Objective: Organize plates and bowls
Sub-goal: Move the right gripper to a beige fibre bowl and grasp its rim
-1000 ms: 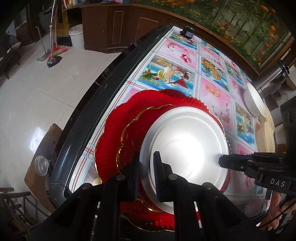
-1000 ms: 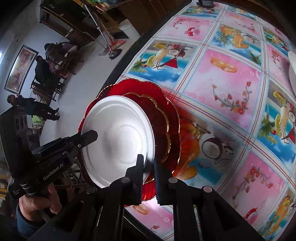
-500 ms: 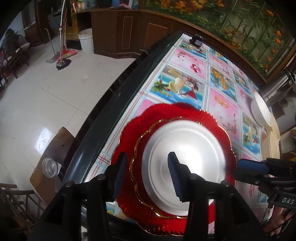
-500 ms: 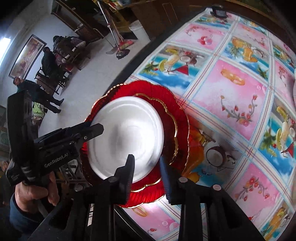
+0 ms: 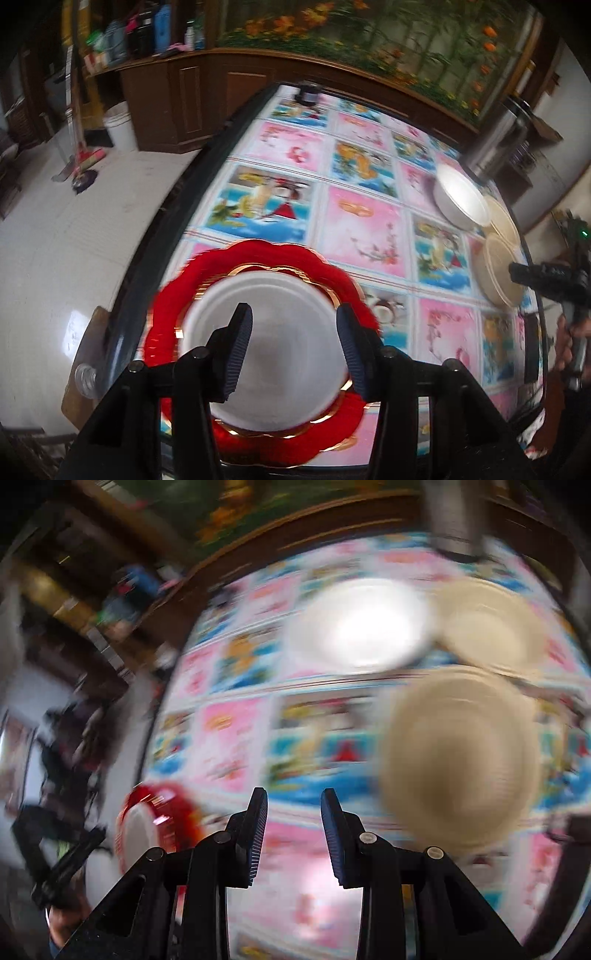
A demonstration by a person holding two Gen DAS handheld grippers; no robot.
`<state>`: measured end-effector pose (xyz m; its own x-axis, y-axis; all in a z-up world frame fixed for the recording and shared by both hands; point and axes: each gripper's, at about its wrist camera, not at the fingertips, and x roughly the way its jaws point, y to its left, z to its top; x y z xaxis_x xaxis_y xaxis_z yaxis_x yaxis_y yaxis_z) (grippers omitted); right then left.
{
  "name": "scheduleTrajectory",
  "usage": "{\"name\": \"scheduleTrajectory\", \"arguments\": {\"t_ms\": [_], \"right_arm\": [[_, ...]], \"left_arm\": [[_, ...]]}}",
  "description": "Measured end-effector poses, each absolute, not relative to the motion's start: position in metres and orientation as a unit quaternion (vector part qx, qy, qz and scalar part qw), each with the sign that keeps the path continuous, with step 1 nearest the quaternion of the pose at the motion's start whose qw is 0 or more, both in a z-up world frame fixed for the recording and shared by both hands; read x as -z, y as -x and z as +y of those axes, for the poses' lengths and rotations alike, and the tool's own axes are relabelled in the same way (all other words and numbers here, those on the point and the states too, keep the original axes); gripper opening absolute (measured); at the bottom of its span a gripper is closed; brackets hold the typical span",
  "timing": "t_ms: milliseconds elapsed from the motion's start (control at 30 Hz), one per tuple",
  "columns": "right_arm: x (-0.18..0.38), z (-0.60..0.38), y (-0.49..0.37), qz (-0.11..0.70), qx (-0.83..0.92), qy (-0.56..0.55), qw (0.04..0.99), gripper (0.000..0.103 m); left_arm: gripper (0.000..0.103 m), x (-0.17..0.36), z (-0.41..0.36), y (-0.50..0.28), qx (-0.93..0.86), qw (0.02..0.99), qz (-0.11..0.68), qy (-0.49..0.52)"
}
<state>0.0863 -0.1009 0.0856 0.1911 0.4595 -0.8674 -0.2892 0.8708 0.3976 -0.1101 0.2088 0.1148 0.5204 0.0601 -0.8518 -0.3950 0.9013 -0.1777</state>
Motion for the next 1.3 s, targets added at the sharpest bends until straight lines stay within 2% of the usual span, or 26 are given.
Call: {"name": "scheduleTrajectory", "arguments": {"t_ms": [167,367,700,800,933,1100,1300], "right_arm": [[-0.057,-0.149,-0.112,0.608,-0.179,-0.098,0.767,0.032],[-0.039,-0.15,-0.112,0.621,-0.177,-0.104,0.756,0.032],[-0.044,-0.11,-0.031,0.661,-0.269,-0.098,0.694,0.032],[-0.062,-0.113,-0.012,0.643,-0.295,-0.118,0.696,0.033],[-0.09,-0.159,-0.022,0.593,-0.239,-0.148,0.755,0.032],[-0.081,-0.211,-0.025,0.594,-0.181,-0.194,0.76,0.032],[-0.062,-0.23,-0.016,0.596,-0.176,-0.221,0.752,0.032]], "left_arm": [[0.047,-0.11,0.162,0.087,-0.063,0.857,0.491,0.139],[0.049,-0.109,0.117,0.071,0.001,0.857,0.507,0.097],[0.051,-0.102,0.094,0.056,0.044,0.849,0.519,0.09],[0.051,-0.099,0.088,0.051,0.058,0.845,0.524,0.092],[0.051,-0.094,0.078,0.042,0.081,0.835,0.534,0.102],[0.051,-0.088,0.061,0.022,0.105,0.823,0.548,0.109],[0.051,-0.07,0.039,-0.011,0.123,0.799,0.572,0.138]]}}
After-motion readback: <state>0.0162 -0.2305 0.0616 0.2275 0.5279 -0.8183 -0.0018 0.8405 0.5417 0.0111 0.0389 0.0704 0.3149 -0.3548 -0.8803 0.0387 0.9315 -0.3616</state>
